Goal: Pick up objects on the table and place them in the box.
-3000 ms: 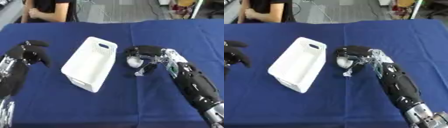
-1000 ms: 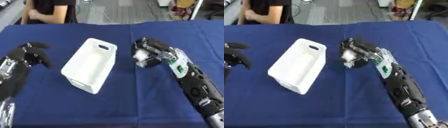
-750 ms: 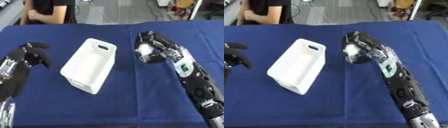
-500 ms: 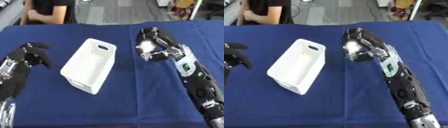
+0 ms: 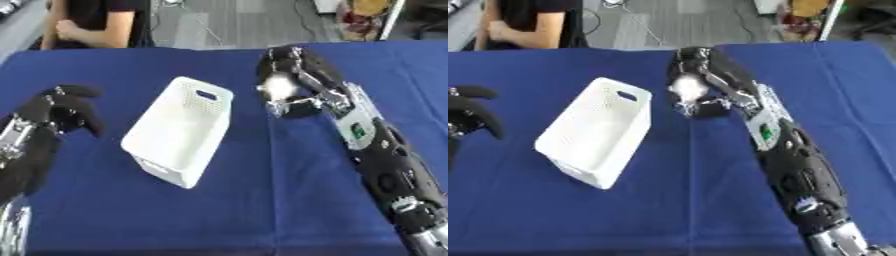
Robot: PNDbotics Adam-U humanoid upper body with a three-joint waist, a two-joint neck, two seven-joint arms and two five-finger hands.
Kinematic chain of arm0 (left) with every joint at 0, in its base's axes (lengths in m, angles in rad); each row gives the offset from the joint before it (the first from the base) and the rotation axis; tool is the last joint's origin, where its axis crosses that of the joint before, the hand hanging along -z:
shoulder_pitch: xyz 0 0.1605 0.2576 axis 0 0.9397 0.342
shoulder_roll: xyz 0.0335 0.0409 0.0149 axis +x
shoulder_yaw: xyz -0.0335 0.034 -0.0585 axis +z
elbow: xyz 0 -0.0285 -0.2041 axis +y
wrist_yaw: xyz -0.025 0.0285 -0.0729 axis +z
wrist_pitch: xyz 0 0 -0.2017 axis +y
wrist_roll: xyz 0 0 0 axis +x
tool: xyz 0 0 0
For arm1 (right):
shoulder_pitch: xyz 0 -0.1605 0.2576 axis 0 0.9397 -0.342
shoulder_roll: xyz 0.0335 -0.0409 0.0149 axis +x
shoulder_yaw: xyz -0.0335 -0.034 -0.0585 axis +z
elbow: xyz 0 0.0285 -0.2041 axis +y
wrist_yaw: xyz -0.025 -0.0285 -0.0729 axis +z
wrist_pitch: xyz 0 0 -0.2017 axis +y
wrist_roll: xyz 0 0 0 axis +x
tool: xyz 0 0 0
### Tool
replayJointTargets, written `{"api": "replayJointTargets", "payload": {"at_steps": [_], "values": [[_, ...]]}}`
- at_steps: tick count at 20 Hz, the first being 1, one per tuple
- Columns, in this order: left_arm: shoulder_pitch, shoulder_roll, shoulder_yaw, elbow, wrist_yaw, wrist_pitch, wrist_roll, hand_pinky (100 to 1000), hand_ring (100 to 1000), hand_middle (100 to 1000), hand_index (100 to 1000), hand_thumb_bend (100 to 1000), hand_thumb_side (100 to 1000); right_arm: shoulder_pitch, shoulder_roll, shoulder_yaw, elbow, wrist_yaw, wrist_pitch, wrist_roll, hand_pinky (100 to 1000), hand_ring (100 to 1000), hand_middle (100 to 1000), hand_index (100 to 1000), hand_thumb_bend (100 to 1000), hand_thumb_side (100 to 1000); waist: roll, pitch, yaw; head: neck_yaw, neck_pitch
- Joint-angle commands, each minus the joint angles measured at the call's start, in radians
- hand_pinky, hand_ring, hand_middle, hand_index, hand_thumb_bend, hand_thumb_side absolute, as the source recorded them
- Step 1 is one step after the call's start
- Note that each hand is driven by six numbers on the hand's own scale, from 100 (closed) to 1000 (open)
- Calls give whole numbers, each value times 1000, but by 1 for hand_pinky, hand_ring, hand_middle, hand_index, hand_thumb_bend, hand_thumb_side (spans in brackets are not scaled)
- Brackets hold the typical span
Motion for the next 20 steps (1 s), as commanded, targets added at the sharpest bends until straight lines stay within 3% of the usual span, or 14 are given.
{"api": "replayJointTargets", "payload": {"at_steps": [1,7,12,20], "values": [[-10,6,-1,-9,0,-1,-4,462,493,733,671,100,951,-46,19,12,-58,-25,5,-14,277,438,393,472,100,100,1,-15,4,-12,-10],[-13,4,-3,-9,4,2,-6,462,493,733,670,100,950,-81,44,33,-85,-46,16,2,277,434,396,474,100,100,-1,-17,14,-15,-14],[-15,3,-5,-10,9,4,-7,463,493,733,670,100,950,-113,61,46,-44,-33,-9,25,285,437,403,476,100,100,-1,-20,22,-18,-16],[-25,1,-16,-11,22,3,-17,461,492,731,670,100,947,-158,103,113,6,-41,-33,110,313,458,410,479,100,100,5,-22,54,-31,-15]]}}
